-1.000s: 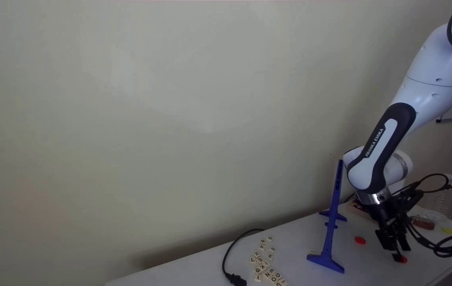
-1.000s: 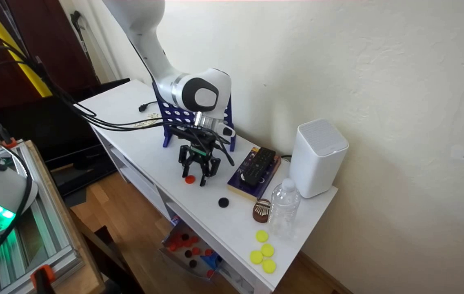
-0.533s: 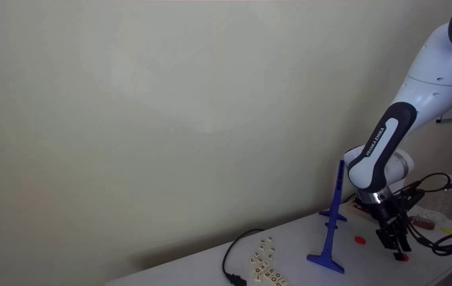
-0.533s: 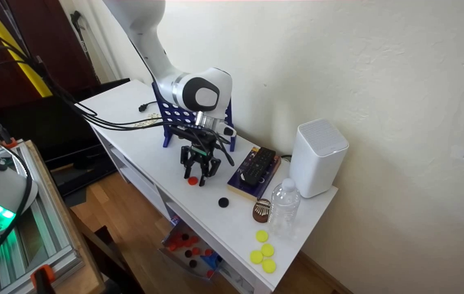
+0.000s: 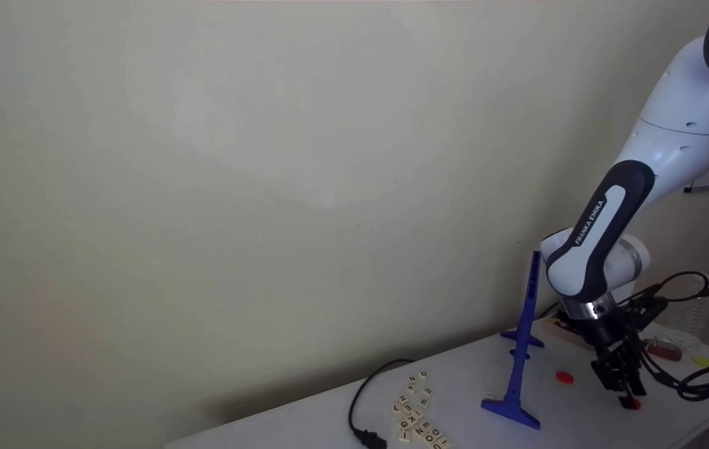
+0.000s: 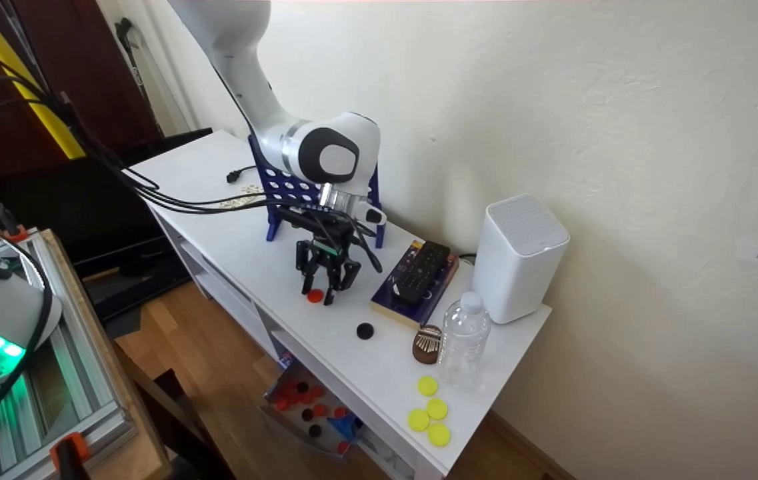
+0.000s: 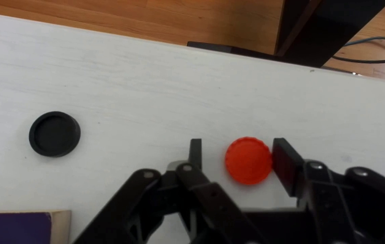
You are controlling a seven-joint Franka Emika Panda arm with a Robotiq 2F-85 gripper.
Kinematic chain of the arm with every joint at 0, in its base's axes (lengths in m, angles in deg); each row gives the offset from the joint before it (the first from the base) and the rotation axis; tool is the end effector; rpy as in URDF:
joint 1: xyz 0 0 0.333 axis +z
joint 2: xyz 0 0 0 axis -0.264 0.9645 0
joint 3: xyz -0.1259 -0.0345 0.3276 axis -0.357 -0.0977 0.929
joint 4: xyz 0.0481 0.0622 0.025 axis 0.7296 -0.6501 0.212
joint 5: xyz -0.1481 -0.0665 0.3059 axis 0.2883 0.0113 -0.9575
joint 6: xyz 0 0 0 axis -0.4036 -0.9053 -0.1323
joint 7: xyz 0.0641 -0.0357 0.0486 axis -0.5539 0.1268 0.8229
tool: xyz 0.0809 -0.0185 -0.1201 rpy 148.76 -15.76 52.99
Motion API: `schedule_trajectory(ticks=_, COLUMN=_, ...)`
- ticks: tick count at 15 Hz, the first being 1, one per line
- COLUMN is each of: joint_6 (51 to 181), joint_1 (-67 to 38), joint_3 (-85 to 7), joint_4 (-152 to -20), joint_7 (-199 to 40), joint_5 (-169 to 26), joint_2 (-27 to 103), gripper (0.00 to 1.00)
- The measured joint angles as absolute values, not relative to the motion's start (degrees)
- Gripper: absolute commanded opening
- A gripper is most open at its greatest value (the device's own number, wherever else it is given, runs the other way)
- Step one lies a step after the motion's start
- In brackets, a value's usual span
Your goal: Put the orange circle inside the blue object
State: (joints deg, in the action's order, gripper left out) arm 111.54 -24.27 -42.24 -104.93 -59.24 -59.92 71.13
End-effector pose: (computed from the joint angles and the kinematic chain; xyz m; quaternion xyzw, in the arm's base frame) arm 0.4898 -0.1627 0.0439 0.9513 0.1087 -0.2846 0.0477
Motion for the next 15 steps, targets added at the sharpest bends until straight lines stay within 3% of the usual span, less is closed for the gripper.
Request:
schedule_trajectory(ticks=3, joint_6=111.5, joint_1=-24.3, joint_3=-42.3, joint_4=-104.9, joint_7=-59.4, joint_5=-59.9, joint_2=71.0, gripper=0.79)
schedule_trajectory(ticks=4, joint_6=111.5, joint_1=-24.3, joint_3=-42.2, joint_4=-105.0, joint_7=-59.5, joint_5=-59.9, joint_2=71.0, gripper=0.79)
schedule_trajectory(ticks=8, joint_6=111.5, joint_1=-24.3, joint_3=-41.9, joint_4=-105.0, joint_7=-59.6, joint_5=-59.9, joint_2=71.3, gripper=0.67)
schedule_trajectory(ticks=13, joint_6=111.6, joint_1=-24.4, joint_3=-41.9, joint_4=-104.9, joint_7=-59.7, joint_5=-59.9, joint_2=71.2, gripper=0.66)
schedule_trajectory(ticks=15, joint_6=111.6, joint_1=-24.4, joint_3=-41.9, joint_4=-104.9, joint_7=-59.7, joint_5=-59.9, joint_2=71.2, gripper=0.59)
